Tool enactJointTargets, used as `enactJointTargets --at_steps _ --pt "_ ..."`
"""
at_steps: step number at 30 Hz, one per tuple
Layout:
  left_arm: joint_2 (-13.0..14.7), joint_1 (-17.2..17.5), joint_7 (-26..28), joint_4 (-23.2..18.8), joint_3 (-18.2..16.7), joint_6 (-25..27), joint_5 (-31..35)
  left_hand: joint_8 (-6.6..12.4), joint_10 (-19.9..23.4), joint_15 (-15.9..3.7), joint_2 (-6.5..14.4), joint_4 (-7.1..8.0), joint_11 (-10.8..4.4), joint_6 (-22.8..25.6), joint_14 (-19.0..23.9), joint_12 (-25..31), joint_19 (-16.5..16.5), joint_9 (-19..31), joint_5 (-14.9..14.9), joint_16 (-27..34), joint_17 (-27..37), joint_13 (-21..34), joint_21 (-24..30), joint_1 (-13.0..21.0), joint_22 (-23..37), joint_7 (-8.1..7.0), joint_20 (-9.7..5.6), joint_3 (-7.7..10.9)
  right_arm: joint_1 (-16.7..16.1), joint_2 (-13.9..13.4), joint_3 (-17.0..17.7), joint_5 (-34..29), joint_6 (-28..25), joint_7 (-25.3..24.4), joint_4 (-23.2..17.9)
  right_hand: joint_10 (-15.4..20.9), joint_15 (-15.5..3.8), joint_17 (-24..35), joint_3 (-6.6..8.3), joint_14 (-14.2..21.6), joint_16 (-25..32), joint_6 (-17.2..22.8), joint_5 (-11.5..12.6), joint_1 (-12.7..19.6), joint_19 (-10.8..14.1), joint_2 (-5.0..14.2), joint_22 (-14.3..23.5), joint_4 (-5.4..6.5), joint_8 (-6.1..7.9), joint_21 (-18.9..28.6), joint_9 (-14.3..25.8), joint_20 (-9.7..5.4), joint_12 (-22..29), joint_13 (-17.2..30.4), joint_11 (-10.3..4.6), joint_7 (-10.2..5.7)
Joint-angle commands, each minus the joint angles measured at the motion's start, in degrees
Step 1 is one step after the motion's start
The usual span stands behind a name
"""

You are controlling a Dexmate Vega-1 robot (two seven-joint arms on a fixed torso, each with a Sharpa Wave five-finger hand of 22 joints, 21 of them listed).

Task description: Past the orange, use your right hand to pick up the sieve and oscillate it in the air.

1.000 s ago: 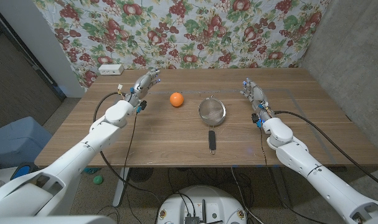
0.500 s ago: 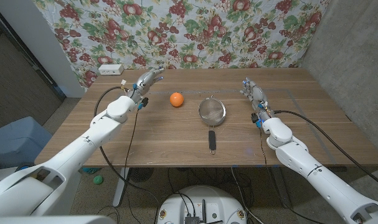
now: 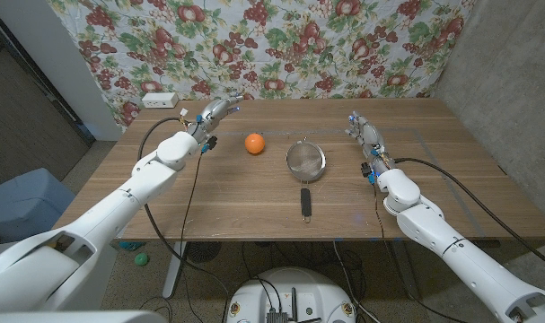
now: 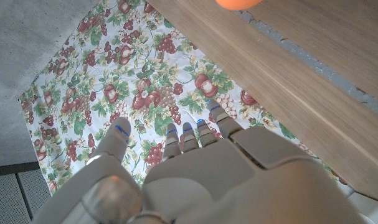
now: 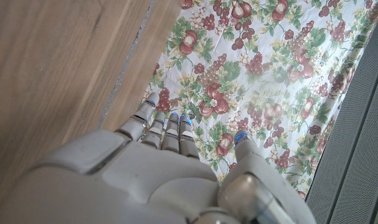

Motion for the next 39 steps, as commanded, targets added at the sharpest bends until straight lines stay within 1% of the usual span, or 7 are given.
enactJointTargets --at_steps 1,15,20,39 --pt "0.65 -2.06 -1.07 -1.15 1.66 2.34 2.69 0.5 0.67 0.02 -0.53 -0.6 0.08 1.41 0.15 0.09 -0.01 0.3 -0.24 -0.06 0.16 0.27 -0.08 0.09 0.34 0.08 0.13 0.08 -0.22 -0.05 -0.12 -0.95 -0.24 -0.83 -0.37 0.39 0.08 0.08 -0.03 0.56 0.26 0.49 0.26 0.31 0.59 0.2 0.07 -0.33 0.08 -0.14 0.19 0.18 0.12 0.26 0.1 0.21" --pt "1.47 -3.32 -1.98 -3.95 3.18 4.64 5.64 0.56 1.23 0.0 -0.76 -0.93 -0.09 2.66 0.24 0.06 -0.29 0.32 -0.27 -0.12 0.18 0.29 -0.27 0.24 0.34 0.32 0.1 -0.06 -1.34 -0.29 0.27 -1.31 0.29 -1.47 -0.95 0.48 0.11 0.01 -0.01 0.6 0.22 0.53 0.28 0.35 0.72 0.21 0.07 -0.46 0.06 -0.48 0.19 0.19 0.11 0.26 0.23 0.25" --pt "1.74 -3.35 -1.21 -5.32 3.71 5.31 7.56 0.5 1.23 0.03 -0.76 -0.99 0.01 2.77 0.23 0.0 -0.4 0.33 -0.27 -0.14 0.19 0.29 -0.33 0.29 0.34 0.37 0.16 -0.07 -2.02 -0.36 0.6 -1.24 0.54 -1.85 -1.38 0.53 0.08 0.0 -0.01 0.59 0.21 0.53 0.28 0.35 0.76 0.22 0.07 -0.48 0.05 -0.57 0.19 0.19 0.11 0.26 0.2 0.23" --pt "2.62 -3.83 -2.71 -8.76 4.74 6.96 10.33 0.1 1.16 0.0 -0.77 -1.15 -0.02 2.69 0.09 -0.24 -0.62 0.35 -0.26 -0.25 0.2 0.31 -0.46 0.49 0.35 0.25 0.12 -0.13 -3.89 -0.88 1.37 -1.3 1.37 -2.24 -2.64 0.48 0.04 -0.04 -0.03 0.55 0.15 0.6 0.28 0.31 0.87 0.25 0.08 -0.53 0.04 -0.92 0.2 0.2 0.06 0.26 0.16 0.24"
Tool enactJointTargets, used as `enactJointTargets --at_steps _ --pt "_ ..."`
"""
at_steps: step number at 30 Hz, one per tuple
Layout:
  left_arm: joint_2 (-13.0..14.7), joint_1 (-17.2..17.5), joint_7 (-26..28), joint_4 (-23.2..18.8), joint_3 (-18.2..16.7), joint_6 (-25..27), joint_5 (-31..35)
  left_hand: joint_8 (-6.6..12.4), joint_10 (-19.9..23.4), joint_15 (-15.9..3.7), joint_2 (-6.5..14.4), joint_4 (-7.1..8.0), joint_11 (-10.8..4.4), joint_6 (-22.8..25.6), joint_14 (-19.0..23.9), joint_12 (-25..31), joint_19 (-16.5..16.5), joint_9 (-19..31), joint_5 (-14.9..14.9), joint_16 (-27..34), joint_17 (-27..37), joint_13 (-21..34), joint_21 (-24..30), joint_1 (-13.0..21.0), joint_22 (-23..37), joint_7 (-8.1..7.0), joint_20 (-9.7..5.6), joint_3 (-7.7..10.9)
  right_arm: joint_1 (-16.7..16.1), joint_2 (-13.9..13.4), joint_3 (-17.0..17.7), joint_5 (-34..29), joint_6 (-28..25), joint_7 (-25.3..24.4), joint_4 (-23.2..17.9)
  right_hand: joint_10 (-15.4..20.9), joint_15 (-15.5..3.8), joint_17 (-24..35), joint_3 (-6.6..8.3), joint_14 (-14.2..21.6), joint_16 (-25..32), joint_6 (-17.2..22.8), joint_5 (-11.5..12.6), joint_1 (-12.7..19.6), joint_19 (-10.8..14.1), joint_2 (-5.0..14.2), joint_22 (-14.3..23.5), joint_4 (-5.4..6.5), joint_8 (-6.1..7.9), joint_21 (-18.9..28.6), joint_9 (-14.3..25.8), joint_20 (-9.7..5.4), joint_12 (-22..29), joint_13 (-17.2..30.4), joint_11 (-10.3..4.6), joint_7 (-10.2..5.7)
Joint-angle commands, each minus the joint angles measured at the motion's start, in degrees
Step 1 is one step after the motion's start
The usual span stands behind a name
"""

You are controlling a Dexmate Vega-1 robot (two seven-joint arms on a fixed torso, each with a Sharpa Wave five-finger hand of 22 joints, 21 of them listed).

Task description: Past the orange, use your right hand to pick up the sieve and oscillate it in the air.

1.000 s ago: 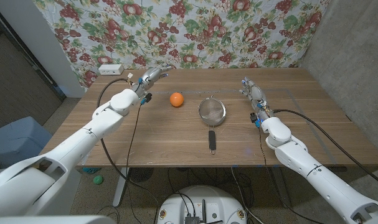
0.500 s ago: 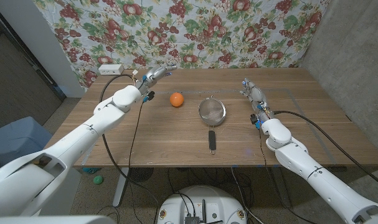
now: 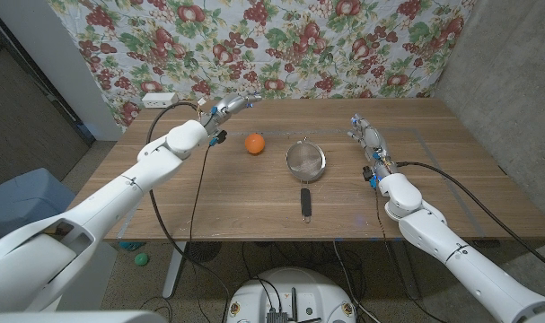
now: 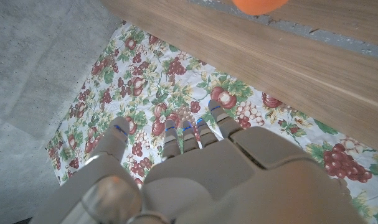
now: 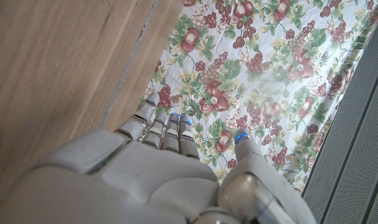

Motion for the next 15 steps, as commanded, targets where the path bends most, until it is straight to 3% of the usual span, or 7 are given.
enactJointTargets --at_steps 1,15 --pt "0.57 -0.41 -0.74 -2.34 0.75 1.29 2.17 -0.14 0.31 0.03 -0.47 -0.45 0.16 0.32 0.09 -0.27 -0.11 0.07 -0.26 -0.02 0.06 0.32 -0.01 0.2 0.06 -0.18 0.04 0.09 -1.36 -0.26 0.58 0.03 0.69 -0.37 -0.8 0.47 0.04 -0.06 0.23 0.55 0.14 0.41 0.28 0.31 0.44 0.25 0.09 -0.29 0.05 -0.07 0.2 -0.18 0.05 0.27 0.16 0.02" --pt "0.98 -1.65 -2.24 -3.89 1.81 2.69 4.57 -0.42 0.15 0.15 -0.6 -0.52 -0.07 0.09 0.04 -0.44 -0.15 0.08 -0.28 -0.05 0.07 0.34 -0.05 0.27 0.07 -0.27 0.09 -0.02 -2.09 -0.28 0.9 -0.12 1.25 -0.5 -1.17 0.51 0.1 -0.1 0.22 0.61 0.13 0.4 0.28 0.3 0.55 0.26 0.1 -0.34 0.02 -0.34 0.2 -0.2 0.04 0.27 0.15 0.02"
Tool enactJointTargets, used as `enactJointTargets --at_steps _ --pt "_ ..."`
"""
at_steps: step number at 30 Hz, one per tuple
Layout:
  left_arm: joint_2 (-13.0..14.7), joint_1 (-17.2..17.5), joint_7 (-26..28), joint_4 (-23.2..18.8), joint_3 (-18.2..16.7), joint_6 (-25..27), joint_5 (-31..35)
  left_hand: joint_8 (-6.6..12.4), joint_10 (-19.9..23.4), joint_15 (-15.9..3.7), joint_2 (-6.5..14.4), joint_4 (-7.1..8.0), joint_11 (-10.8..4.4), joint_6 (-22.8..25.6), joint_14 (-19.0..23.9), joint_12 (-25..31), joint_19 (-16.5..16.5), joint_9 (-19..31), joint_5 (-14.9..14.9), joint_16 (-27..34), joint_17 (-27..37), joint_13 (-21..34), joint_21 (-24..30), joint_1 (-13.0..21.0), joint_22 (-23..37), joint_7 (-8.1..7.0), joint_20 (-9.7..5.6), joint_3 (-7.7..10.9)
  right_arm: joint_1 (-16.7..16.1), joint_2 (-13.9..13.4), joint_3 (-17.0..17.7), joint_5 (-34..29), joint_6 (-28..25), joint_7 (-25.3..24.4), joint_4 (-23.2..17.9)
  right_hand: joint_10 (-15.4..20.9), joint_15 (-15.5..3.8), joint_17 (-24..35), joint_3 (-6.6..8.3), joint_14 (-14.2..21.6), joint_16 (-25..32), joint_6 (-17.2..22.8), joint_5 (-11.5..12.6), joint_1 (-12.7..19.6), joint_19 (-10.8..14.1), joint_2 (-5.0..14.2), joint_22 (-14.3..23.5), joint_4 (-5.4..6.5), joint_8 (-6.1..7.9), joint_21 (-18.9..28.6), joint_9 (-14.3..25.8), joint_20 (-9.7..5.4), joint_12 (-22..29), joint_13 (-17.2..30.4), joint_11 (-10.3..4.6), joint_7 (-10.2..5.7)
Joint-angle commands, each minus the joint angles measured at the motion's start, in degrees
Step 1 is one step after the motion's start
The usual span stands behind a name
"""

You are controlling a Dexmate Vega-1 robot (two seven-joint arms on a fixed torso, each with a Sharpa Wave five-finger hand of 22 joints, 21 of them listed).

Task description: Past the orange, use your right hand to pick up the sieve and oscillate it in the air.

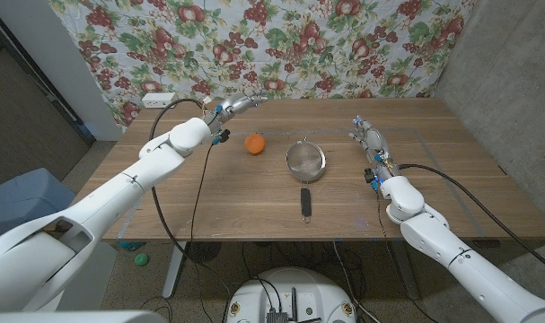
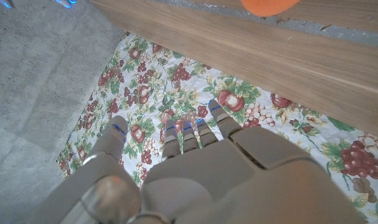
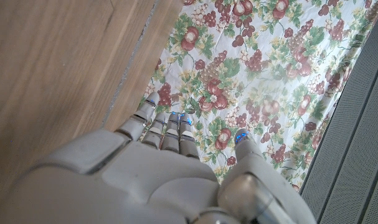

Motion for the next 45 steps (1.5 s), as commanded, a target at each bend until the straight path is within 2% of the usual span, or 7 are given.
enactJointTargets --at_steps 1,17,45 --pt "0.47 -1.02 -1.34 -1.72 0.96 1.38 2.21 -0.17 0.1 0.13 -0.61 -0.29 -0.09 0.09 0.0 -0.14 -0.23 0.09 -0.28 -0.07 0.08 0.34 -0.08 0.27 0.08 -0.27 0.15 0.21 -0.74 -0.05 0.32 -0.11 0.56 -0.14 -0.37 0.53 0.09 0.16 0.06 0.61 0.13 0.4 0.28 0.3 0.55 0.26 0.1 -0.18 0.01 -0.35 0.2 -0.21 0.04 0.23 0.15 0.04" --pt "0.66 -3.03 -3.91 -3.04 2.64 3.11 5.07 -0.4 0.04 0.13 -0.79 -0.37 -0.18 -0.16 -0.13 -0.27 -0.58 0.11 -0.3 -0.1 0.1 0.36 -0.21 0.36 0.08 -0.22 0.31 0.07 -1.02 0.39 0.44 -0.19 1.6 -0.11 0.18 0.56 0.12 0.13 0.05 0.65 0.11 0.43 0.28 0.27 0.64 0.27 0.11 -0.22 0.0 -0.66 0.2 -0.16 0.03 0.23 0.1 0.06" --pt "-0.87 -8.7 -10.59 -2.16 7.66 6.02 10.78 -0.59 0.63 0.18 -1.5 -0.46 -0.66 -0.5 0.08 -0.3 -1.33 0.17 -0.29 -0.01 0.13 0.4 -0.41 0.39 0.11 0.04 0.39 -0.4 -1.36 1.1 0.83 0.19 3.0 -0.23 1.55 0.65 0.06 0.09 0.0 0.61 0.03 0.52 0.27 0.15 0.89 0.3 0.13 -0.24 0.0 -1.21 0.2 -0.15 0.01 0.23 0.26 0.15"
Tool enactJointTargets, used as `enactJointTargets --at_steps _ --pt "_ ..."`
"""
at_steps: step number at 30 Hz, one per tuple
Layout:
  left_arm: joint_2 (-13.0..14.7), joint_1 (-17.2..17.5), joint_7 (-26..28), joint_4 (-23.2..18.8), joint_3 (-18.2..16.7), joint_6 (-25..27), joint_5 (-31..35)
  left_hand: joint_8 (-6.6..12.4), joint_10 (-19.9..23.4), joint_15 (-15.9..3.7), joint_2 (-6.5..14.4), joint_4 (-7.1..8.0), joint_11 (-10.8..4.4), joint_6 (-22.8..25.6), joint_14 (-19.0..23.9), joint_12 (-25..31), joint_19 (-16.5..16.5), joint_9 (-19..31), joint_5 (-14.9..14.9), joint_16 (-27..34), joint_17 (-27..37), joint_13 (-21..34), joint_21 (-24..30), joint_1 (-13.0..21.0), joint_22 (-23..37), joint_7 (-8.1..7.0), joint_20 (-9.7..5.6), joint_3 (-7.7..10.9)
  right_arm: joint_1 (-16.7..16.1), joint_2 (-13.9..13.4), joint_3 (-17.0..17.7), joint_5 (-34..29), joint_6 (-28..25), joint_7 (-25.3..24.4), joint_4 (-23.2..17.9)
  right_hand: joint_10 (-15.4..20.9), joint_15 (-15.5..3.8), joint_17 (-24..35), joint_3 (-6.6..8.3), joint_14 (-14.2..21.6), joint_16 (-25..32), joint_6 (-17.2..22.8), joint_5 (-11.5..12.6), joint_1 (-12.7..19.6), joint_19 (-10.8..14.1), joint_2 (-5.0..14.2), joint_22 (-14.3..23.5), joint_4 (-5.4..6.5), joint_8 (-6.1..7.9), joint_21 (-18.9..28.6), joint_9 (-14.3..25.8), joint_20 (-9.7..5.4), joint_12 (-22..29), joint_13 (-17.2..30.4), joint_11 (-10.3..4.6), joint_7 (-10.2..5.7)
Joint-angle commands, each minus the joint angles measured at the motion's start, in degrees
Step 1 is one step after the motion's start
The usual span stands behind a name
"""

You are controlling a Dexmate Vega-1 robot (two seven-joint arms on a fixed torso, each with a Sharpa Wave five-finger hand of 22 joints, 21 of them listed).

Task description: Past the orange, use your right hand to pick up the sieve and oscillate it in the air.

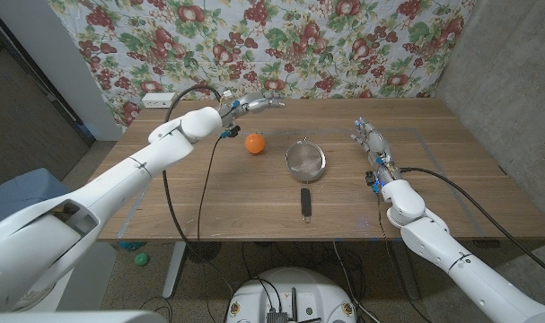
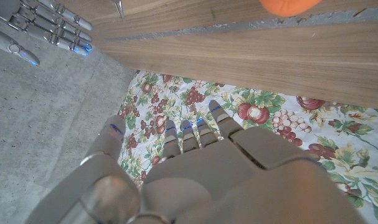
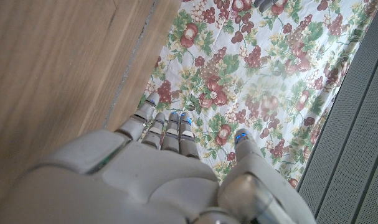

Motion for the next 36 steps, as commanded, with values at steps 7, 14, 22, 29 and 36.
enactJointTargets --at_steps 7,14,22,29,36 --pt "-0.48 -3.48 -4.41 -1.27 3.52 3.79 5.08 -0.26 -0.39 0.22 -1.06 -0.34 -0.2 -0.68 -0.28 -0.3 -1.05 0.21 -0.27 -0.14 0.16 0.14 -0.58 0.33 0.12 0.22 0.07 -0.21 -0.57 0.33 0.44 0.47 1.13 -0.08 0.72 0.37 0.1 0.06 0.0 0.65 0.04 0.51 0.27 0.12 0.71 0.31 0.13 -0.24 -0.01 -0.46 0.2 0.07 0.01 0.26 0.01 0.14" --pt "-0.54 -4.45 -6.48 -1.84 4.57 5.09 6.32 -0.51 -0.88 0.3 -1.34 -0.47 -0.28 -1.82 -0.57 -0.51 -1.29 0.23 -0.24 -0.19 0.18 0.17 -0.57 0.58 0.13 -0.2 0.03 -0.24 -0.87 0.33 0.63 0.61 1.4 -0.11 0.76 0.35 0.06 0.06 -0.01 0.64 0.02 0.5 0.27 0.09 0.76 0.33 0.14 -0.24 -0.02 -0.6 0.2 0.07 0.0 0.26 0.0 0.16" --pt "-0.31 -5.46 -8.04 -3.57 6.02 7.69 9.34 -0.36 -1.32 0.34 -1.68 -0.61 -0.38 -2.0 -1.04 -0.66 -1.67 0.25 -0.22 -0.29 0.2 0.2 -0.63 0.84 0.14 -0.19 0.02 -0.3 -1.19 0.31 0.73 0.64 1.69 -0.11 0.76 0.37 0.12 0.05 -0.02 0.67 0.02 0.51 0.27 0.06 0.82 0.33 0.14 -0.23 -0.02 -0.71 0.2 0.05 0.0 0.26 0.05 0.14" --pt "-0.37 -6.15 -9.02 -4.46 6.97 8.67 11.59 0.63 0.17 -0.34 -2.76 -1.21 -0.97 -1.21 0.95 -0.15 0.82 0.35 -0.18 0.45 0.22 0.25 0.36 2.76 0.13 0.28 -0.13 -0.14 -1.43 0.36 0.82 0.63 2.09 -0.07 0.84 0.38 0.13 0.05 -0.03 0.66 0.0 0.52 0.26 0.03 0.88 0.35 0.15 -0.23 -0.03 -0.85 0.2 0.05 -0.01 0.26 0.03 0.12" --pt "-0.36 -6.74 -9.47 -6.27 8.06 10.7 15.21 3.43 6.21 -1.32 -5.04 -1.23 -1.62 6.26 5.83 1.06 4.11 0.4 -0.16 1.08 0.21 0.25 0.97 7.62 0.11 0.46 -0.53 0.1 -1.71 0.41 0.92 0.6 2.37 -0.17 0.75 0.42 0.07 0.04 -0.03 0.68 0.0 0.53 0.26 0.01 0.93 0.36 0.15 -0.23 -0.03 -0.97 0.2 0.06 0.0 0.26 0.12 0.14"
